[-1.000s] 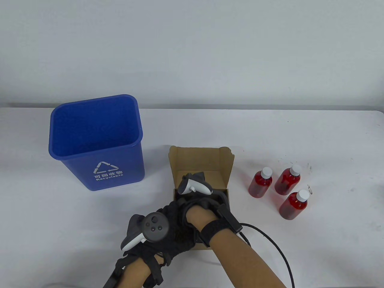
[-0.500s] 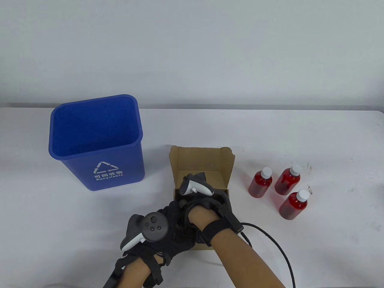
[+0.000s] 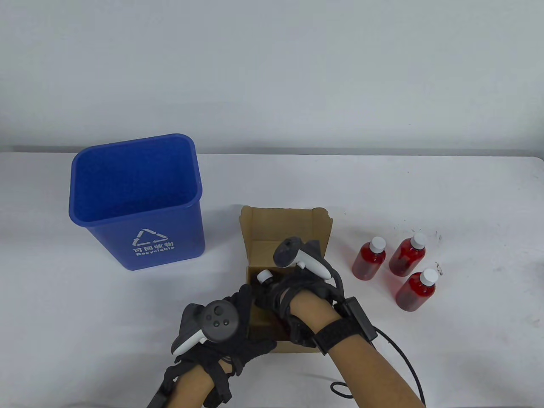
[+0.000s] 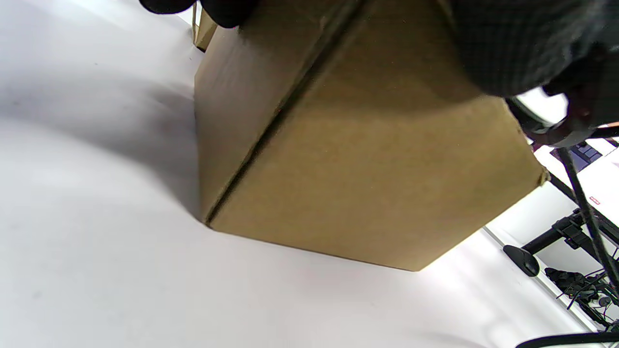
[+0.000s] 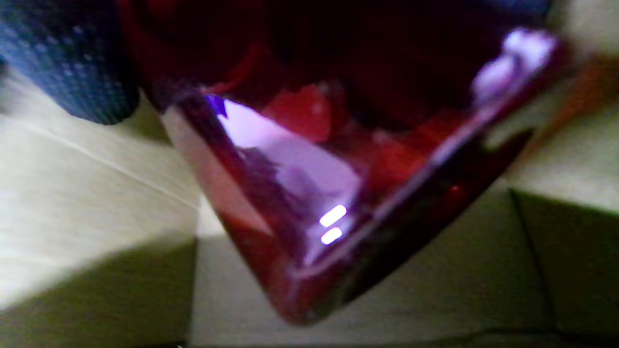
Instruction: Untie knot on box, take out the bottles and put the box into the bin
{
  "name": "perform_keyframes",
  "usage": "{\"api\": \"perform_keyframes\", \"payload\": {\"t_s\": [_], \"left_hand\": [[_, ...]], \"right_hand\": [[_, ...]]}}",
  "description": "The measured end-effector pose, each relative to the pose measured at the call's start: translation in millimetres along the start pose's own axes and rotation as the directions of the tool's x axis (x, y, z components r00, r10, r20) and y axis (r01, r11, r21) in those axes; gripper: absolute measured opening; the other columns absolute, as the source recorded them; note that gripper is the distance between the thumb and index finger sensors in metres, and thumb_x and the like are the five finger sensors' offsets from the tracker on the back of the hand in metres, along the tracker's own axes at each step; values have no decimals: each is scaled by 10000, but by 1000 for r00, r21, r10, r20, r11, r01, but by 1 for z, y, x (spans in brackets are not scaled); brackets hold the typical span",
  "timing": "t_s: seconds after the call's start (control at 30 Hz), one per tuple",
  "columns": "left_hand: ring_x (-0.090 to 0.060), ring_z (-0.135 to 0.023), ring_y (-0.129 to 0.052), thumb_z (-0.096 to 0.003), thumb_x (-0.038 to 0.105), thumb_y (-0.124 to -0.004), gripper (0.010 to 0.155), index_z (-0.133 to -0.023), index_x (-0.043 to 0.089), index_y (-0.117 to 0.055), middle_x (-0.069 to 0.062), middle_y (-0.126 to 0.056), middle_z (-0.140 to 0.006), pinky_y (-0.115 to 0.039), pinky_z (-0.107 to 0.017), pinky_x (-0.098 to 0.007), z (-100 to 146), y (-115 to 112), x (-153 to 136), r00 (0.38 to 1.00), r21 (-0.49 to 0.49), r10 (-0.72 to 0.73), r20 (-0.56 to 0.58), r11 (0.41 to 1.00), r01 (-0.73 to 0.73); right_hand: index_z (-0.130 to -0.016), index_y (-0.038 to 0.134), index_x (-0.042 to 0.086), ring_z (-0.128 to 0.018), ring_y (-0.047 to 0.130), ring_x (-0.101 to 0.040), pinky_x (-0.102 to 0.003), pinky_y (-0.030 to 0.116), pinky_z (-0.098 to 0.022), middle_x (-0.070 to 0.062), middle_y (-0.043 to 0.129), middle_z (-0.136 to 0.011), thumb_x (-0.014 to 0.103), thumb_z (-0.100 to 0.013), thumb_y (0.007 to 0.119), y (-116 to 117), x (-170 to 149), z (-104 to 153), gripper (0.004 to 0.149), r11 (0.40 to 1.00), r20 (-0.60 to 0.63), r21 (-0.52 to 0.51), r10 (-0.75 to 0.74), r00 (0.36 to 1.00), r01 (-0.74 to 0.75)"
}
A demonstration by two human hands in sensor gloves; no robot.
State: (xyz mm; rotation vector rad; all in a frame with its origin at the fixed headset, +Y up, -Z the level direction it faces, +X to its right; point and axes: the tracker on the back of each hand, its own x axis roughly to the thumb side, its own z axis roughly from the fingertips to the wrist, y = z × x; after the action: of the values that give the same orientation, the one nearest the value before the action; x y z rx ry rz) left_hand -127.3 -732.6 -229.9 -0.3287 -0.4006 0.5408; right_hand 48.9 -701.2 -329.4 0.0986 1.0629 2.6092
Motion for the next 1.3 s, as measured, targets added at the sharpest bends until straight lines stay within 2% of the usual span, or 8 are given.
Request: {"api": "perform_keyframes", "payload": {"t_s": [0.23, 0.4, 0.73, 0.83, 0.97, 1.07, 1.17, 1.3], "left_hand": [[-633, -1029, -299, -411, 726, -716, 1155, -1050, 129, 39, -284, -256, -1127, -343, -710, -771, 0, 0, 0, 1000, 4, 1, -2, 1000, -1], [-631, -1030, -298, -411, 726, -715, 1153, -1049, 131, 39, -285, -255, -1127, -343, -711, -771, 0, 0, 0, 1000, 3, 3, -3, 1000, -3], [-632, -1030, -298, -411, 724, -717, 1154, -1050, 132, 40, -283, -258, -1127, -342, -710, -772, 0, 0, 0, 1000, 6, 7, -5, 1000, -7], [-632, -1029, -301, -411, 724, -717, 1153, -1050, 132, 39, -283, -259, -1127, -343, -710, -772, 0, -1, 0, 1000, 6, 10, -5, 1000, -10], [-632, -1028, -302, -411, 723, -718, 1152, -1049, 136, 40, -285, -260, -1126, -343, -709, -772, 0, -1, -1, 1000, 9, 19, -6, 1000, -19], [-633, -1028, -300, -412, 723, -717, 1152, -1048, 137, 43, -284, -261, -1127, -343, -709, -772, 0, -1, -1, 1000, 9, 20, -6, 1000, -20], [-632, -1028, -302, -412, 722, -717, 1151, -1049, 135, 40, -285, -262, -1126, -344, -709, -771, 1, -1, -1, 1000, 10, 18, -6, 1000, -18], [-633, -1028, -300, -414, 721, -715, 1148, -1049, 132, 38, -284, -264, -1126, -343, -709, -772, 1, -1, 0, 1000, 13, 15, -9, 1000, -15]], "right_hand": [[-902, 583, 12, -629, 826, -400, -486, 750, -438, -230, 632, -862, 665, -436, 774, -25, -11, 51, 825, 970, 167, -237, -11, 986, 51], [-905, 589, 12, -631, 827, -407, -490, 750, -437, -235, 633, -865, 658, -436, 784, -37, -38, 86, 822, 914, 314, -334, -125, 941, 232], [-905, 599, 10, -627, 836, -407, -489, 757, -433, -235, 644, -865, 656, -434, 791, -52, -90, 134, 823, 780, 426, -504, -148, 893, 370], [-915, 587, 23, -647, 824, -407, -492, 748, -451, -228, 625, -879, 657, -434, 790, -53, -105, 140, 821, 729, 454, -545, -158, 877, 414], [-933, 598, 56, -696, 771, -400, -506, 713, -488, -204, 565, -897, 646, -418, 822, -48, -129, 142, 815, 599, 556, -601, -161, 816, 528], [-940, 607, 78, -698, 772, -383, -493, 718, -491, -184, 574, -896, 658, -412, 826, -45, -150, 141, 814, 537, 564, -651, -131, 815, 537], [-954, 586, 86, -713, 765, -394, -509, 708, -503, -179, 566, -904, 640, -413, 835, -36, -174, 134, 814, 430, 605, -680, -130, 786, 594], [-991, 499, 112, -768, 750, -421, -551, 685, -549, -175, 550, -936, 593, -431, 840, -21, -193, 116, 813, 437, 589, -681, -149, 794, 587]]}}
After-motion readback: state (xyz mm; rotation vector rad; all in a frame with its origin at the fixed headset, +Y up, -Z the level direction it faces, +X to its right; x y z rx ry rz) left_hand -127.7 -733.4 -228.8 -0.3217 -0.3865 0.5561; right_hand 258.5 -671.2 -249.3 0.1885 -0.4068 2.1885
